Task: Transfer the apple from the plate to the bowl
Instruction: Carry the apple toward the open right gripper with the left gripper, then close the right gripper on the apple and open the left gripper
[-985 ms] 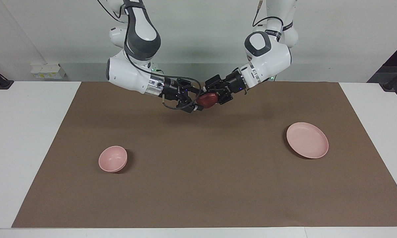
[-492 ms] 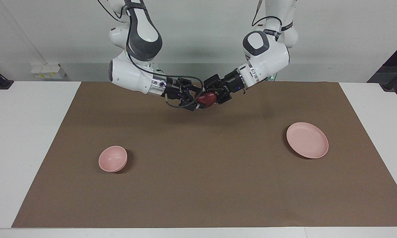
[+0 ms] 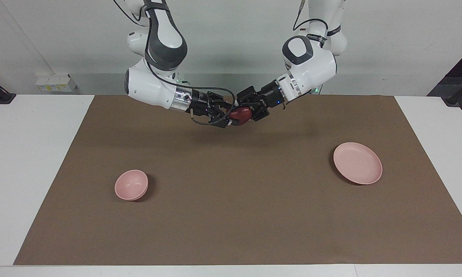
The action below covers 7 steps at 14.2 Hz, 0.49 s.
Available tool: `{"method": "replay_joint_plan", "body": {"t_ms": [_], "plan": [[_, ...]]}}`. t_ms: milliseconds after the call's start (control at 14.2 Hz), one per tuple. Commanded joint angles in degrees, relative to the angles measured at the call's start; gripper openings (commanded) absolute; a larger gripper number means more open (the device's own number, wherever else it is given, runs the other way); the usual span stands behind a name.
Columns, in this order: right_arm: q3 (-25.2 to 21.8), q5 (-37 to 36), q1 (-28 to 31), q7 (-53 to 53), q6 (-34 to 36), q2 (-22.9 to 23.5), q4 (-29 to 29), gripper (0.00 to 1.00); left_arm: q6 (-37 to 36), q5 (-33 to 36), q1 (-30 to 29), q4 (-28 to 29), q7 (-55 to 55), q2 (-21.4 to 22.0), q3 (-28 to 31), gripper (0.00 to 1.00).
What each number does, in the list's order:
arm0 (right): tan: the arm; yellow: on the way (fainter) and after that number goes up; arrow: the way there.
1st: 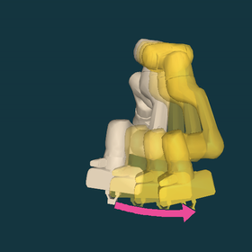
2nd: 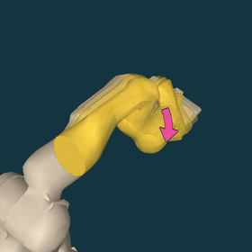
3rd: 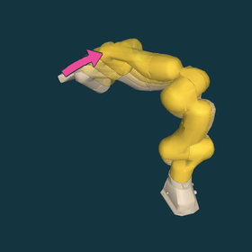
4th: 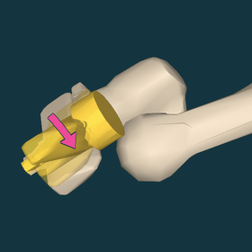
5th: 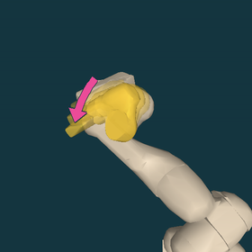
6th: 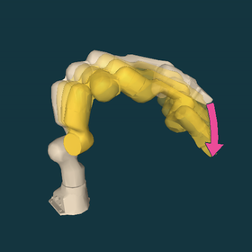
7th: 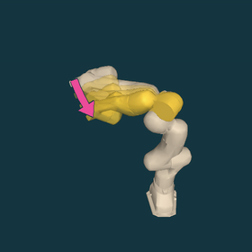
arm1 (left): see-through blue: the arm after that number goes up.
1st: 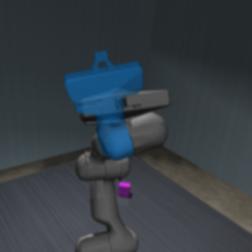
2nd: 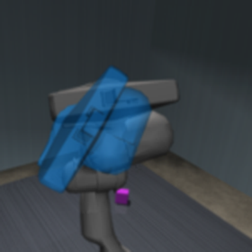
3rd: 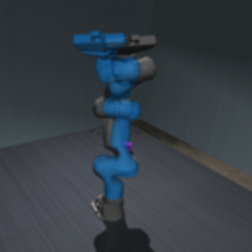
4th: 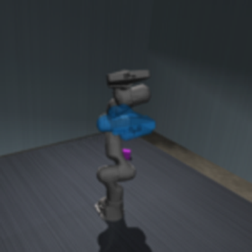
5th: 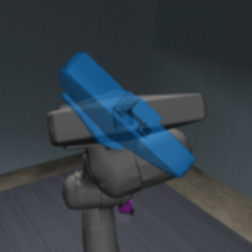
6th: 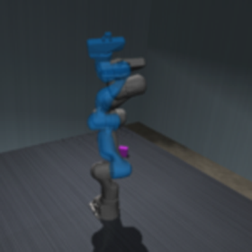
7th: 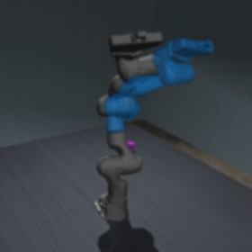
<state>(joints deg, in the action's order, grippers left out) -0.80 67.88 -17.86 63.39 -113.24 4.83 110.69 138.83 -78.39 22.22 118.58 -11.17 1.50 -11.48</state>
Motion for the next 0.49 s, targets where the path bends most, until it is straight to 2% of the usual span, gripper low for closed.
{"method": "replay_joint_plan", "body": {"t_ms": [0, 70, 141, 281, 422], "plan": [[0.36, -0.29, 0.02, -2.05, 1.61, -0.78, 0.58, 0.00, 1.62, -1.68, 0.81, 0.25, 0.44, 0.96, -0.56, 0.64], [0.36, -0.29, 0.02, -2.04, 1.61, -0.78, 0.58, 0.00, 1.79, -1.68, 0.81, 0.25, 0.45, 0.96, -0.56, 0.68], [0.36, -0.38, 0.02, -2.04, 1.61, -0.87, 0.58, 0.00, 1.88, -1.50, 0.81, 0.25, 0.36, 0.96, -0.56, 0.77], [0.36, -0.29, 0.02, -2.04, 1.61, -0.78, 0.58, 0.00, 2.14, -0.89, 0.73, -0.36, 0.62, 0.96, -0.56, 1.00], [0.27, -0.38, 0.02, -2.04, 1.61, -0.78, 0.58, 0.00, 2.49, 0.78, 0.72, -0.98, 0.62, 0.87, -0.47, 1.00]]}}
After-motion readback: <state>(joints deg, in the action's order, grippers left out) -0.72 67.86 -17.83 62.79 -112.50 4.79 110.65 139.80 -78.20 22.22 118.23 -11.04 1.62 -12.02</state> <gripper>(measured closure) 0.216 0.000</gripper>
